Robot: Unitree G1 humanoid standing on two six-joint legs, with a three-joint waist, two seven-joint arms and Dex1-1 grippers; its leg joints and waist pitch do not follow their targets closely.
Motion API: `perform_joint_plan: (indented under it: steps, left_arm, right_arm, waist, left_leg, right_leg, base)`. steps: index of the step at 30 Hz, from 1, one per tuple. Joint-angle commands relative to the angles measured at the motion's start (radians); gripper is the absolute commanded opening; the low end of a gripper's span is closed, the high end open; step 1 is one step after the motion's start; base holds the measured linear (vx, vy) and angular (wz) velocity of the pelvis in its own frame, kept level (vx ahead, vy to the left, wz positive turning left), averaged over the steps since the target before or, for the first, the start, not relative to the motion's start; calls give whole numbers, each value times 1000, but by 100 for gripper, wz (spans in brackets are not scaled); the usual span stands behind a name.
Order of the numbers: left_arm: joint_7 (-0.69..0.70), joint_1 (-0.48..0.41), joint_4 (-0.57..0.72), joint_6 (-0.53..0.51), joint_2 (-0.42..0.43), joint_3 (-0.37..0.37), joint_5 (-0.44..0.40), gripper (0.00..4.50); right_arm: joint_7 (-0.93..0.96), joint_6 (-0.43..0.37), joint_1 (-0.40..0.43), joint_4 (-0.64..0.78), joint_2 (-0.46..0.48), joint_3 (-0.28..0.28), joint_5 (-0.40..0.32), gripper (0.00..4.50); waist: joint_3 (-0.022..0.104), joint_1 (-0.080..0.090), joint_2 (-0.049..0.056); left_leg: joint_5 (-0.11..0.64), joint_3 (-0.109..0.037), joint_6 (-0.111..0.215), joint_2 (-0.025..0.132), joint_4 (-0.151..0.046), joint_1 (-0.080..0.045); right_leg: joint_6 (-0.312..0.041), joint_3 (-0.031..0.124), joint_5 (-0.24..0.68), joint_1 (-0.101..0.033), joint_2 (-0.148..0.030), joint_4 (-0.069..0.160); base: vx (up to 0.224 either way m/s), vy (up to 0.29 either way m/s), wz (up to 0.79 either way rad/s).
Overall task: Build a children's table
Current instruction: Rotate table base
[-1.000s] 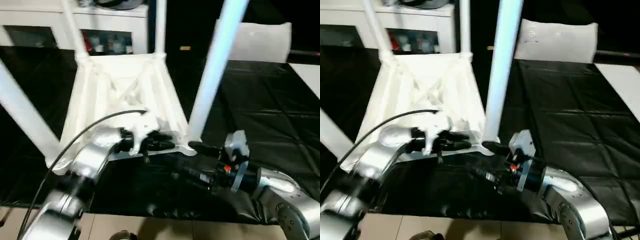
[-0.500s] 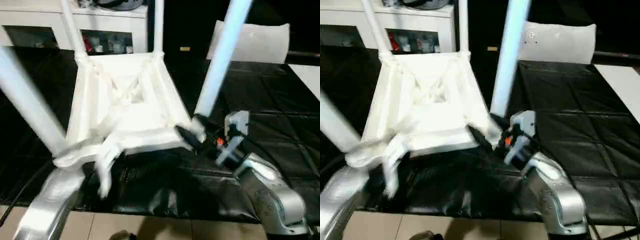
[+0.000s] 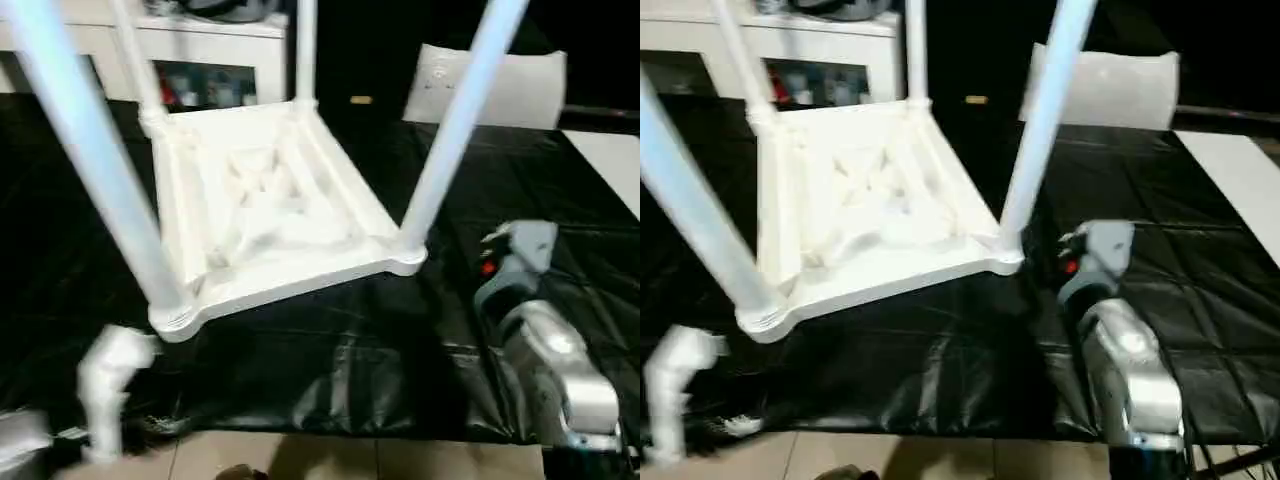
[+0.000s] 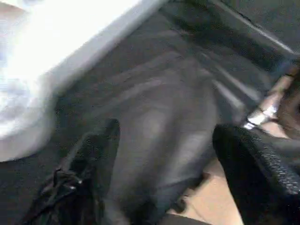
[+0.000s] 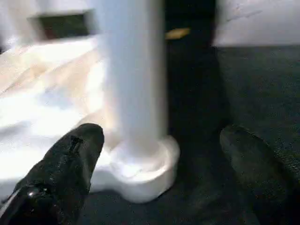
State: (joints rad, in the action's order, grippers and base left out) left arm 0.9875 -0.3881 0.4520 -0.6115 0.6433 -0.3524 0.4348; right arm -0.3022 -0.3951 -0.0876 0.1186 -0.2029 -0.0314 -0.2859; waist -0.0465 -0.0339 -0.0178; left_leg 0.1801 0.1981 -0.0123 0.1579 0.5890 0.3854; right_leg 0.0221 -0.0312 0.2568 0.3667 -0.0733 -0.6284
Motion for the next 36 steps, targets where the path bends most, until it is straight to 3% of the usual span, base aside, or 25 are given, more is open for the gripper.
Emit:
perform_joint_plan:
  steps: [1, 3, 5, 9, 13, 15, 16, 21, 25, 28, 29, 31, 36]
  left_arm:
    - [-9, 10, -24, 15, 19, -52, 12, 378]
    - [-9, 14, -33, 17, 24, -67, 17, 389]
    - [6, 31, -71, 12, 58, -116, 30, 401]
    - [8, 73, -121, 33, 77, -141, 35, 437]
    - [-10, 210, -171, 70, 49, -92, 60, 447]
    - [-11, 229, -177, 71, 42, -82, 63, 447]
    - [-33, 285, -196, 73, 26, -44, 56, 447]
    - [-52, 389, -212, 80, -34, 52, 39, 447]
    - [-51, 444, -236, 95, -71, 148, 10, 447]
    - [-43, 464, -205, 74, -102, 211, 35, 447]
    - [-40, 468, -188, 62, -111, 229, 46, 447]
    - [-35, 482, -140, 26, -140, 279, 77, 447]
    - [-31, 531, -62, -43, -213, 404, 142, 447]
  right_arm:
    - [-50, -35, 8, 37, -15, 45, -12, 450]
    - [-66, -43, 14, 42, -22, 61, -12, 450]
    - [-108, -73, 26, 43, -55, 113, 6, 450]
    - [-126, -87, 20, 35, -71, 139, 23, 450]
    - [-174, -65, -5, -16, -105, 213, 85, 450]
    - [-168, -63, -13, -30, -103, 216, 95, 450]
    - [-139, -55, -45, -82, -93, 220, 116, 450]
    - [-71, -30, -118, -198, -44, 203, 142, 450]
    - [-8, 13, -193, -321, 1, 194, 172, 450]
    - [15, 47, -239, -395, 31, 183, 175, 450]
    - [19, 56, -249, -412, 37, 182, 176, 450]
    - [26, 70, -272, -451, 53, 176, 177, 450]
    - [27, 100, -304, -509, 78, 183, 185, 450]
  waist:
    - [34, 1, 11]
    - [35, 2, 13]
    - [35, 1, 20]
    - [33, 0, 16]
    - [36, -6, 18]
    - [36, -5, 16]
    - [38, -4, 14]
    - [46, 0, 16]
    - [52, -1, 16]
    - [59, -1, 20]
    - [61, -3, 15]
    - [59, -2, 12]
    - [56, 5, 9]
  left_leg:
    - [356, -42, -58, 69, -91, -30]
    - [348, -41, -58, 72, -94, -33]
    - [356, -41, -67, 71, -94, -37]
    - [390, -41, -80, 72, -95, -39]
    - [388, -42, -94, 72, -95, -43]
    - [406, -44, -108, 71, -96, -43]
    - [410, -44, -111, 71, -95, -41]
    - [368, -42, -116, 69, -87, -42]
    - [307, -38, -109, 68, -83, -40]
    - [224, -35, -96, 66, -77, -35]
    - [187, -33, -84, 65, -72, -32]
    - [181, -32, -71, 65, -72, -30]
    - [204, -33, -74, 67, -73, -26]
  right_leg:
    - [-123, 52, 205, 5, -60, 94]
    - [-142, 50, 165, 4, -57, 89]
    - [-151, 49, 156, 4, -56, 88]
    - [-158, 50, 191, 7, -61, 91]
    - [-157, 49, 175, 7, -60, 88]
    - [-164, 48, 191, 6, -63, 88]
    - [-162, 48, 196, 4, -64, 87]
    - [-178, 49, 159, 2, -67, 83]
    - [-196, 46, 69, -4, -62, 73]
    - [-209, 42, -56, -13, -57, 61]
    - [-213, 42, -102, -19, -59, 57]
    - [-221, 41, -102, -22, -59, 59]
    - [-220, 42, -31, -27, -61, 63]
  base:
    - [0, 0, 0]
    - [0, 0, 0]
    - [0, 0, 0]
    - [0, 0, 0]
    - [0, 0, 0]
    - [0, 0, 0]
    - [0, 0, 0]
    - [0, 0, 0]
    - [0, 0, 0]
    - [0, 0, 0]
    - [0, 0, 0]
    - [0, 0, 0]
    - [0, 0, 0]
